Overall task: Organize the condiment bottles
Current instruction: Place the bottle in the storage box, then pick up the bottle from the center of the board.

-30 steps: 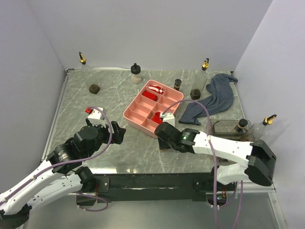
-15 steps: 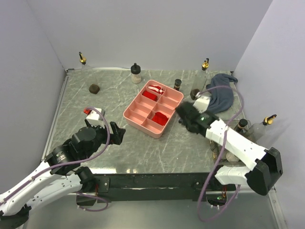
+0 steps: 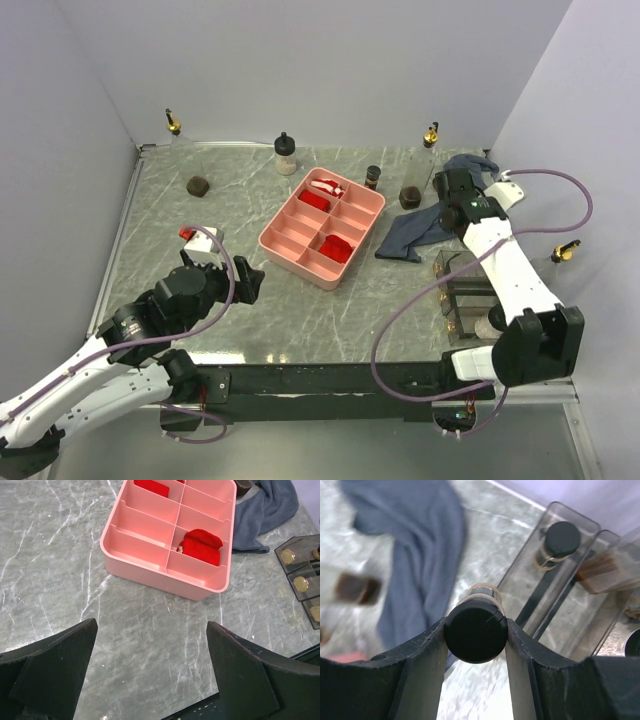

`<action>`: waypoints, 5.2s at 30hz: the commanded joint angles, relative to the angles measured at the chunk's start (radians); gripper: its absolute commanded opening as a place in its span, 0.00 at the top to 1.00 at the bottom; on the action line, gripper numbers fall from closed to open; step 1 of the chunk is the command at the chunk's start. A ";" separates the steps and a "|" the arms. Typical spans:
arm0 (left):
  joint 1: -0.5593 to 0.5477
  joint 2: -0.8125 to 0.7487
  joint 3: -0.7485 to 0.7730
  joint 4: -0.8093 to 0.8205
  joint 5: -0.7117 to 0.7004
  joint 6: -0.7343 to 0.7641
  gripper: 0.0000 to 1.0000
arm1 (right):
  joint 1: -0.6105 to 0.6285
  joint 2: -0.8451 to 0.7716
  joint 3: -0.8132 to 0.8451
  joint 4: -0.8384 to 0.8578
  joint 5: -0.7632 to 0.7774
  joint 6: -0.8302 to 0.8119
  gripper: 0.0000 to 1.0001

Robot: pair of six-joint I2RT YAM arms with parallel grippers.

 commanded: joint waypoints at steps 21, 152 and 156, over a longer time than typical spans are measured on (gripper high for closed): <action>-0.004 0.003 0.000 -0.006 -0.044 -0.016 0.03 | -0.269 0.114 -0.099 0.226 -0.079 -0.089 1.00; 0.022 0.164 0.038 0.062 0.052 0.183 0.03 | 0.269 0.625 0.505 0.620 -0.222 -0.654 0.31; 0.029 0.144 0.037 0.068 0.058 0.185 0.03 | 0.271 0.666 0.530 0.609 -0.191 -0.640 0.31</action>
